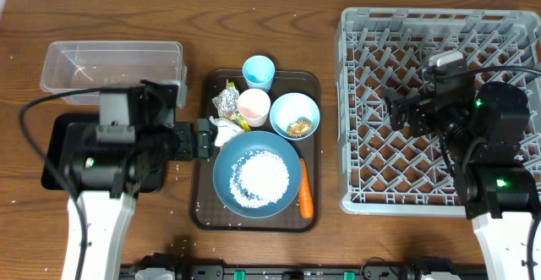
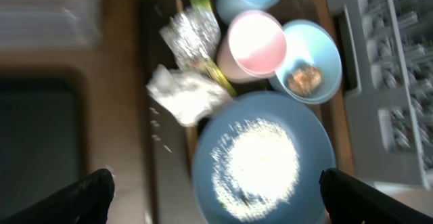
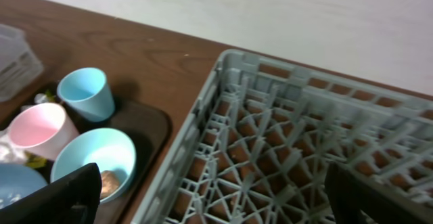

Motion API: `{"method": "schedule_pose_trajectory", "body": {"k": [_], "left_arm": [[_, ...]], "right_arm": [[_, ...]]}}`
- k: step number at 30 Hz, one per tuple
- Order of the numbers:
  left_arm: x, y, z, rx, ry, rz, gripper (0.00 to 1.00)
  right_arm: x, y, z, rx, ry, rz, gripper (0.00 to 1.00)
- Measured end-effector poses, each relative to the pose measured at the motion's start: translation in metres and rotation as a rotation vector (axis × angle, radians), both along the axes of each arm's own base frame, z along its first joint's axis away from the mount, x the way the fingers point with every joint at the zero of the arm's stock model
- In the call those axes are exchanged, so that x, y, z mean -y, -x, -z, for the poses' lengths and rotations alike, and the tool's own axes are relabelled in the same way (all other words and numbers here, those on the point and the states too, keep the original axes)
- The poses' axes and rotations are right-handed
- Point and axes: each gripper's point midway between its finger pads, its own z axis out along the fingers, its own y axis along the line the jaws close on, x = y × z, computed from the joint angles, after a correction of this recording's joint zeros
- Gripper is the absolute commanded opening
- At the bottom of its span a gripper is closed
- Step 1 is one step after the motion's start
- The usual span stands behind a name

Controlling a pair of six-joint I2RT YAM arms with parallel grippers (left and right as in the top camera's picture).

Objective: Sort waste into correct bins and load items into the dishwasher rack
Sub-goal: 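Move the left gripper over the blue rice plate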

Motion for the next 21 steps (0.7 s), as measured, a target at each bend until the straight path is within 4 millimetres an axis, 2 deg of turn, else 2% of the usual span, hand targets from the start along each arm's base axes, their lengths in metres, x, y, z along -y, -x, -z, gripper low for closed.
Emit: {"method": "schedule_pose_trajectory", "body": {"k": [4,10,14,17,21], "left_arm": [[0.008,-0.001,0.021,-0.110,0.044,0.011,0.98],[0.012,-0.008,0.047,-0.265,0.116,-0.084,1.00],[0.019,-0.014,0.055,-0.298,0.154,-0.092,0.94],[0.031,-0.013,0.054,-0.293,0.158,-0.049,0.92],[0.059,-0.003,0.057,-0.291,0.103,0.043,0.92]], "right_arm": [[-0.008,0.002,0.001,-0.007,-0.024,-0.045,0.99],[-0.020,0.008,0.003,-0.031,-0.060,-0.108,0.99],[-0.024,0.014,0.009,-0.067,-0.073,-0.128,0.99],[-0.024,0.016,0.012,-0.080,-0.075,-0.129,0.99],[-0.021,0.017,0.016,-0.096,-0.068,-0.116,0.99]]}}
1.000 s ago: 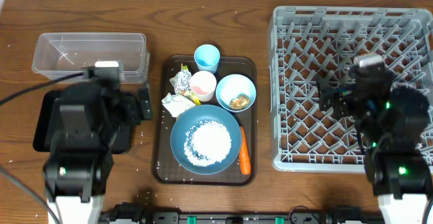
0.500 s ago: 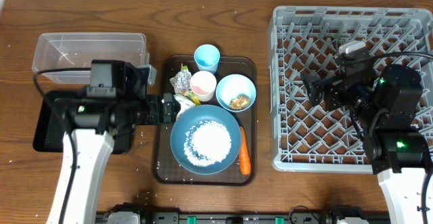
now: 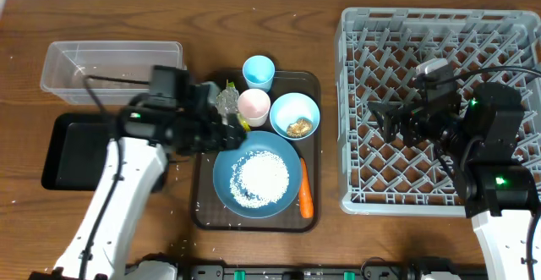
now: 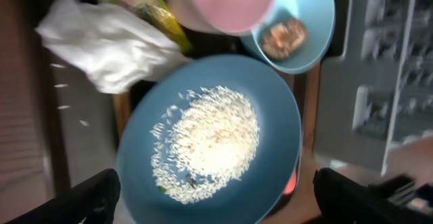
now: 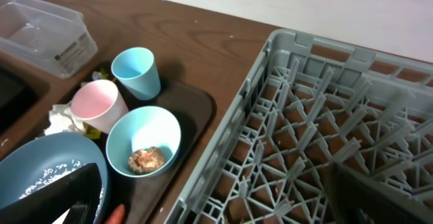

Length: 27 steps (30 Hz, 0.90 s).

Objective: Sort waste into correct bins and load items into the dishwasher rack
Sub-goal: 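Move the left gripper over the blue rice plate, then grasp the rim of the blue rice plate with the left gripper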

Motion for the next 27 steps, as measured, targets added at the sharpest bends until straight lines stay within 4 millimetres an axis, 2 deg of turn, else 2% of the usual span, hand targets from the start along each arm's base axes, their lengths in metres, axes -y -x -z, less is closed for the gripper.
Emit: {"method": "schedule_pose_trajectory", "body": {"k": [3,6,9,13,17,21,25,27], "left_arm": [[0.020,0.010,0.004,0.016,-0.071,0.072,0.92],[0.038,0.021,0.012,0.040,-0.175,0.142,0.87],[0.050,0.027,0.023,0.056,-0.278,0.179,0.76],[0.056,0.027,0.043,0.050,-0.384,0.177,0.59],[0.056,0.028,0.063,0.007,-0.448,0.153,0.51],[0.060,0.033,0.077,-0.025,-0.489,0.159,0.51],[0.068,0.041,0.077,-0.025,-0.496,0.188,0.52],[0.073,0.047,0.075,-0.026,-0.495,0.215,0.57]], "right_arm": [[0.003,-0.001,0.004,-0.013,0.010,0.016,0.99],[0.007,-0.003,0.011,-0.040,0.019,0.041,0.99],[0.010,-0.005,0.019,-0.069,0.028,0.055,0.99],[0.011,-0.005,0.030,-0.111,0.035,0.064,0.99],[0.012,-0.006,0.037,-0.139,0.040,0.069,0.99],[0.015,-0.005,0.041,-0.153,0.049,0.081,0.99],[0.016,-0.005,0.042,-0.159,0.055,0.087,0.99],[0.017,-0.005,0.043,-0.159,0.057,0.090,0.99]]}}
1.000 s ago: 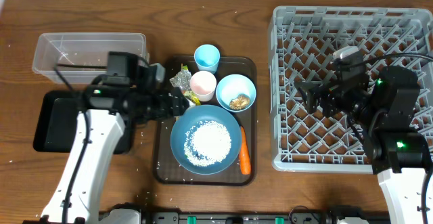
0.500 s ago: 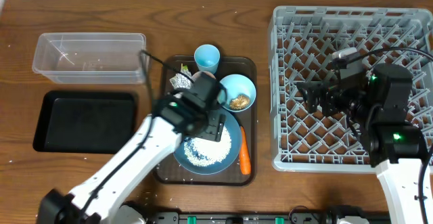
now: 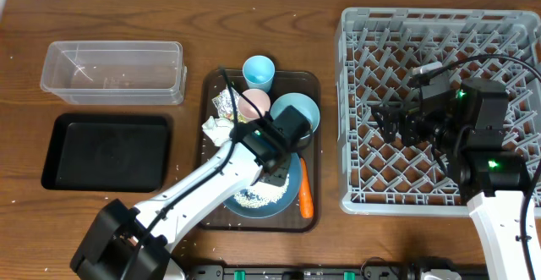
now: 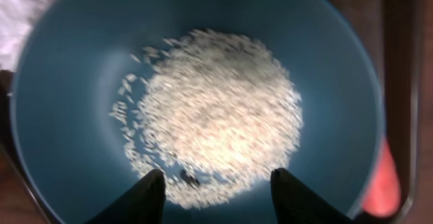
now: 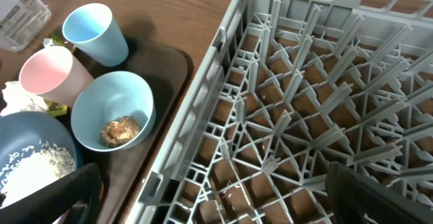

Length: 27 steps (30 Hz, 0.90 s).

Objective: Sort waste into correct bins and load items into the dishwasher rack
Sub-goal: 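Grasp the rim of the blue rice plate with the left gripper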

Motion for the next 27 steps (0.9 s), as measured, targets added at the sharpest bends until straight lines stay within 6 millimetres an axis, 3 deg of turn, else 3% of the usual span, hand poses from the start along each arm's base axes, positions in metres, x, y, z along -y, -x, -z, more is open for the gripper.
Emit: {"method": "schedule_pose_trajectory", "body": {"k": [4,10,16,27], "left_arm": [[0.024,0.011,-0.011,0.006,0.043,0.120,0.61],[0.054,0.046,-0.017,-0.005,0.045,0.375,0.61],[0.055,0.054,-0.008,-0.019,0.002,0.446,0.61],[0.045,0.056,0.033,-0.113,-0.114,0.463,0.56]], "right_arm": [[0.001,0.000,0.000,0.000,0.004,0.004,0.99],[0.001,0.002,0.003,-0.015,0.005,0.006,0.99],[0.002,0.005,0.006,-0.033,0.009,0.009,0.99],[0.003,0.005,0.007,-0.037,0.012,0.013,0.99]]}}
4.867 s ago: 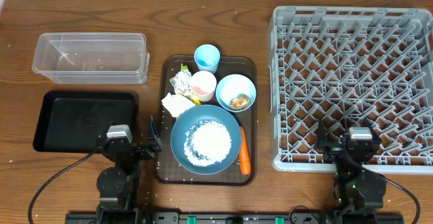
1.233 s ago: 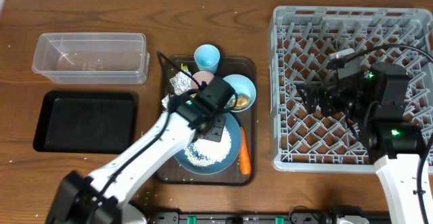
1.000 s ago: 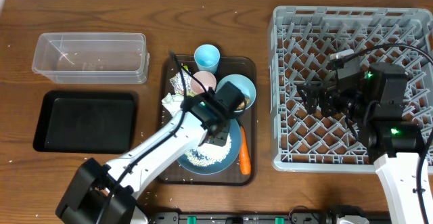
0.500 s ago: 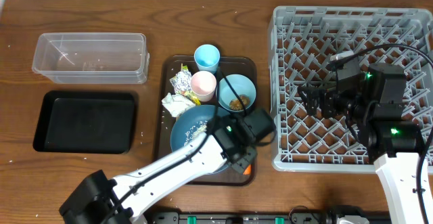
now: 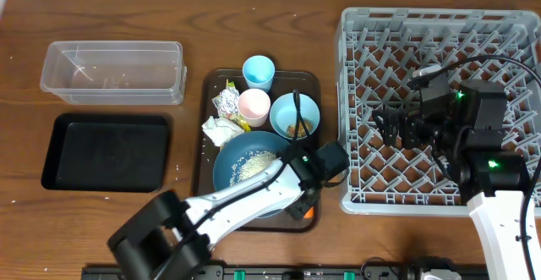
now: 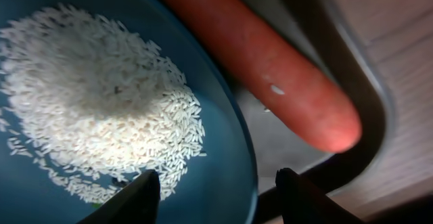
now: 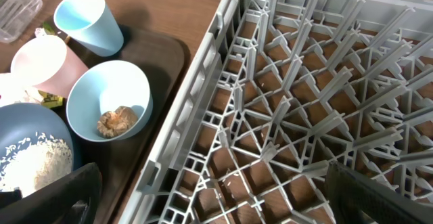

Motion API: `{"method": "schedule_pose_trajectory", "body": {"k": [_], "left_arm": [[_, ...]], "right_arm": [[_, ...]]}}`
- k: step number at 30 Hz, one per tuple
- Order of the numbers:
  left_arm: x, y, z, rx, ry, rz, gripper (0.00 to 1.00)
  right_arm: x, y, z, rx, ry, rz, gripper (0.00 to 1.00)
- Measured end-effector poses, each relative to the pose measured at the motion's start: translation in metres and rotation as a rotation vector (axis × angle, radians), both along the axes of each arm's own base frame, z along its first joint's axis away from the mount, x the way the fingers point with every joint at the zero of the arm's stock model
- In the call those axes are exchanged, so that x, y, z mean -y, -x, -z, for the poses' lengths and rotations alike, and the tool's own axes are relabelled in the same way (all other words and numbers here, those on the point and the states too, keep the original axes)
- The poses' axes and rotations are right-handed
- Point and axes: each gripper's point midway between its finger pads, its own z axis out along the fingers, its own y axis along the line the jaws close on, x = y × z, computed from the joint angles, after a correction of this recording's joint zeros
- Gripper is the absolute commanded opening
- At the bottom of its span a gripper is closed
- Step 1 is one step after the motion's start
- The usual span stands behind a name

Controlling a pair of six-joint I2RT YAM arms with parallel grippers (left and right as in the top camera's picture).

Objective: Sort waste into correct bins and load items into the dishwasher rack
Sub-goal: 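Grasp the rim of the blue rice plate with the left gripper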

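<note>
An orange carrot (image 6: 270, 75) lies on the dark tray (image 6: 342, 95), along the right side of the blue plate (image 6: 220, 173) that holds rice (image 6: 95, 102). My left gripper (image 6: 216, 202) hangs low and open. The plate's right rim lies between its fingers and the carrot just ahead of them. In the overhead view the left arm covers most of the carrot. My right gripper (image 7: 213, 200) is open and holds nothing, above the left part of the grey dishwasher rack (image 7: 325, 82).
Also on the tray are a blue cup (image 5: 258, 71), a pink cup (image 5: 253, 105), a light blue bowl (image 5: 295, 115) with a food scrap, a foil wrapper (image 5: 226, 102) and a crumpled napkin (image 5: 220, 130). A clear bin (image 5: 114, 73) and a black tray (image 5: 106, 151) stand at the left.
My left gripper was over the middle of the rice plate and is now lower, at the plate's right rim beside the carrot. The right gripper has hardly moved.
My left gripper was open by the black tray at the tray's left edge. Then it was over the napkin, then over the rice plate, and now it is at the carrot. My right gripper has stayed open over the rack's left side.
</note>
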Motion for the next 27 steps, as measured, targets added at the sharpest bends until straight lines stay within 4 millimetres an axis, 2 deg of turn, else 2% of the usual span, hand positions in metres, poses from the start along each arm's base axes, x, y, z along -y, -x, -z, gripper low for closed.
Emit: {"method": "schedule_pose_trajectory", "body": {"k": [4,7,13,21,26,27], "left_arm": [[-0.003,0.000,0.008,-0.008,-0.029,0.003,0.56],[-0.002,-0.003,0.009,0.005,-0.029,0.001,0.50],[-0.002,-0.008,0.010,0.033,-0.033,0.004,0.48],[0.000,-0.012,0.010,0.053,-0.032,0.012,0.28],[0.001,-0.014,0.011,0.058,-0.027,0.025,0.20],[0.001,-0.014,0.011,0.059,-0.026,0.026,0.15]], "right_arm": [[0.002,0.000,0.001,-0.005,0.007,0.007,0.99],[0.003,0.001,0.003,-0.012,0.014,0.015,0.99],[0.005,0.003,0.005,-0.023,0.019,0.020,0.99],[0.006,0.002,0.005,-0.022,0.025,0.025,0.99],[0.007,0.002,0.005,-0.022,0.030,0.030,0.99],[0.007,0.002,0.005,-0.022,0.030,0.030,0.99]]}}
